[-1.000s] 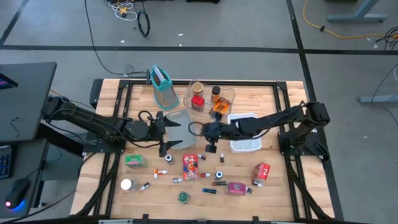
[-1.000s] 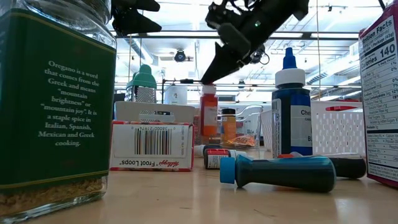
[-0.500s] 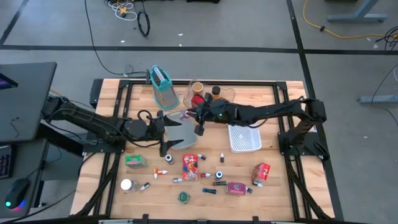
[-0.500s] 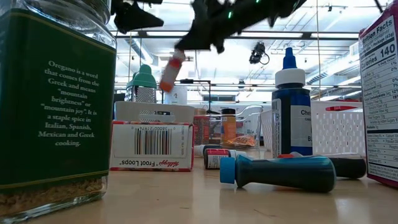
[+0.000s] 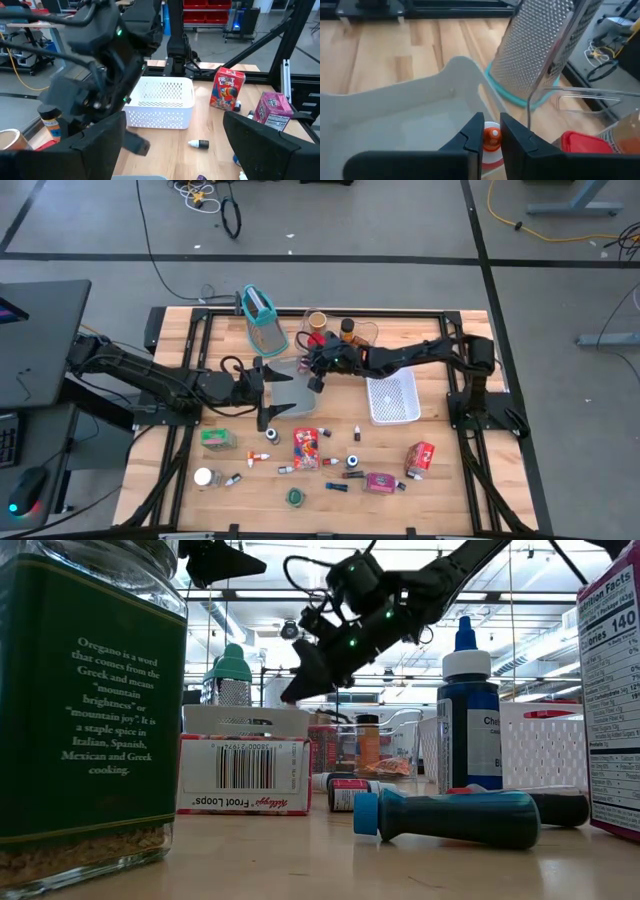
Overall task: Pick & Place Kitchen Items
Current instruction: Put the large orange food coloring bottle into the gray bin, then put the large black food coloring bottle into the gray bin
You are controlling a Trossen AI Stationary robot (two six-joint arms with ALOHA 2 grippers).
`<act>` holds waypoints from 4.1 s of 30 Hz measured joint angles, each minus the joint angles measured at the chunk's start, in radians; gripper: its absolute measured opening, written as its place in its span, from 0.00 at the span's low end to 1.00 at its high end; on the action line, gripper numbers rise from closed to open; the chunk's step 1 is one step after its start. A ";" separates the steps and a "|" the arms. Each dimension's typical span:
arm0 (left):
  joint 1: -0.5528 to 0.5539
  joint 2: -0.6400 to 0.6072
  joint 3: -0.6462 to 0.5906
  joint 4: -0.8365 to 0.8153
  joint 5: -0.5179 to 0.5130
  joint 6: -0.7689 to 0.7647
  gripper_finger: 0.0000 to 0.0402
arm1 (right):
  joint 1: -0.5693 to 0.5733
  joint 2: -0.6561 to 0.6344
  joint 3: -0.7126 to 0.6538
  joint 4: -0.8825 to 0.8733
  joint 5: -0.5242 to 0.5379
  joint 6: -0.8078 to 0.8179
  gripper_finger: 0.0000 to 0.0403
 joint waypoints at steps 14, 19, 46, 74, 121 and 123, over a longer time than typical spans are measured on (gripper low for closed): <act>0.000 0.000 0.000 -0.007 0.000 -0.001 0.85 | -0.013 0.032 0.000 0.070 -0.001 -0.084 0.35; 0.000 0.000 0.000 -0.012 0.006 -0.006 0.85 | -0.013 -0.001 0.000 0.092 0.000 -0.139 0.41; -0.082 0.115 0.000 -0.216 0.311 -0.225 0.85 | 0.244 -0.419 0.000 -0.437 0.023 -0.026 0.33; -0.129 0.196 -0.001 -0.479 0.232 -0.454 0.71 | 0.354 -0.929 -0.463 -0.299 0.320 0.132 0.30; 0.249 0.414 0.280 -0.701 -0.147 -0.633 0.39 | 0.355 -0.939 -0.481 -0.267 0.284 0.181 0.30; 0.277 0.459 0.279 -0.681 -0.145 -0.640 0.39 | 0.355 -0.939 -0.481 -0.270 0.284 0.181 0.30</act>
